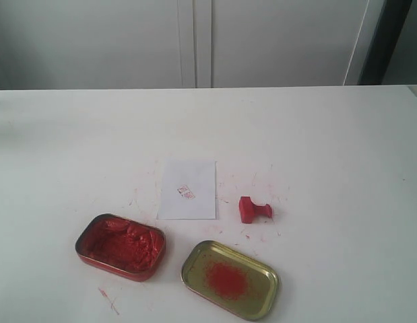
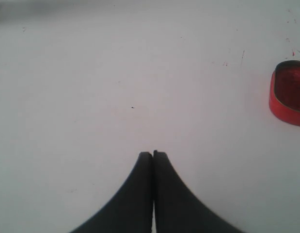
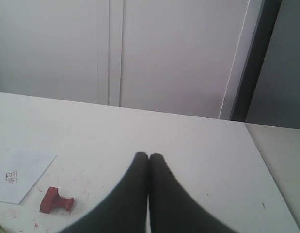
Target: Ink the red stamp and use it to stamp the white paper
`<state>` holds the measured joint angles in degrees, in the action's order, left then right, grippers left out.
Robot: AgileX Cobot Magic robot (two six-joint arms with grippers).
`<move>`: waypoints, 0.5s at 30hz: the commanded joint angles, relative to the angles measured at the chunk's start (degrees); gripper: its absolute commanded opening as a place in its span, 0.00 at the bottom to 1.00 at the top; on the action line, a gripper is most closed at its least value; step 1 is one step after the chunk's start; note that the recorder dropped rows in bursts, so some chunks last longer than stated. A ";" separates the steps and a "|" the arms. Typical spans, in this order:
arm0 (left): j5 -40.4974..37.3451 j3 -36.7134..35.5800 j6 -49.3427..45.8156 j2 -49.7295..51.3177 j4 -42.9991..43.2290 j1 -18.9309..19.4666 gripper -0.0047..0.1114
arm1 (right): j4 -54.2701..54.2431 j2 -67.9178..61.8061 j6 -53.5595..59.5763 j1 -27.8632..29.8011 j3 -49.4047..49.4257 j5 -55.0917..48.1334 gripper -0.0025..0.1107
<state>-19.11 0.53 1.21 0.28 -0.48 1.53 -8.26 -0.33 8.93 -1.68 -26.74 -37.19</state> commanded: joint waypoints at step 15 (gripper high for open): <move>-0.38 -0.53 0.05 -0.28 -0.27 0.18 0.04 | 0.46 0.33 -0.20 0.50 1.05 0.61 0.02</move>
<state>-19.11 0.53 1.21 0.28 -0.48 1.53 -8.26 -0.33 8.93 -1.68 -26.74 -37.19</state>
